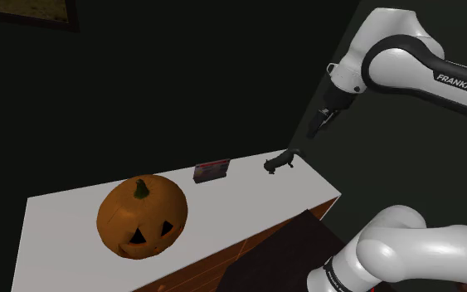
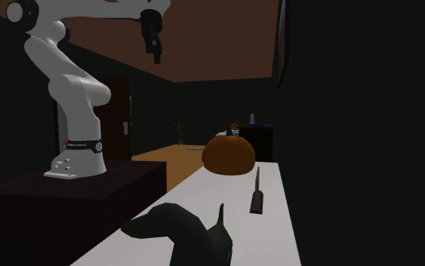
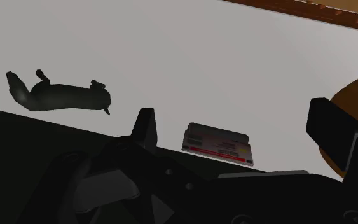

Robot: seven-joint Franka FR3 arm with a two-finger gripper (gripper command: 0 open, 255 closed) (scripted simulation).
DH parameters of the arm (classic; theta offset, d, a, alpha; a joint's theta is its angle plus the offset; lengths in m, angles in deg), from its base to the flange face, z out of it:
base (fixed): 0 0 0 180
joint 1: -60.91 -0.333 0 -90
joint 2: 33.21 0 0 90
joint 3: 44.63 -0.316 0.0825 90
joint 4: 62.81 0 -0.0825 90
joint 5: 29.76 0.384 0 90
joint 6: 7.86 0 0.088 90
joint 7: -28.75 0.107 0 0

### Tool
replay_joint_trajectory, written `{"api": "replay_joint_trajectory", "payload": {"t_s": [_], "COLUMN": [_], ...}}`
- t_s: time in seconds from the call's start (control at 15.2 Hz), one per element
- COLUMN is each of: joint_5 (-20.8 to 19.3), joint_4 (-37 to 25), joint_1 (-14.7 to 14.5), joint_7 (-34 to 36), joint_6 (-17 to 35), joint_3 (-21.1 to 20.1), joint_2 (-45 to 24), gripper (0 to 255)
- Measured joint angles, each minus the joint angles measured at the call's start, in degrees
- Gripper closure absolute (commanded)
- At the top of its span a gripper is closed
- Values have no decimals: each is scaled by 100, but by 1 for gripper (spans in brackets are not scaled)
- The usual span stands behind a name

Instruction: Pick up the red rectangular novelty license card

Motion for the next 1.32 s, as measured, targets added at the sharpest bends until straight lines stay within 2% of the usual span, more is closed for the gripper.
{"api": "replay_joint_trajectory", "payload": {"t_s": [0.13, 0.59, 0.99, 1.32], "joint_5": [-29, -269, -281, -43], "joint_4": [23, 203, 26, -372], "joint_1": [-14, -256, -529, -782], "joint_7": [-95, -1338, -2536, -3596], "joint_6": [89, 1231, 2237, 2961], "joint_3": [56, 691, 1222, 1564], "joint_2": [-66, -1010, -2191, -3352], "gripper": [0, 0, 0, 0]}}
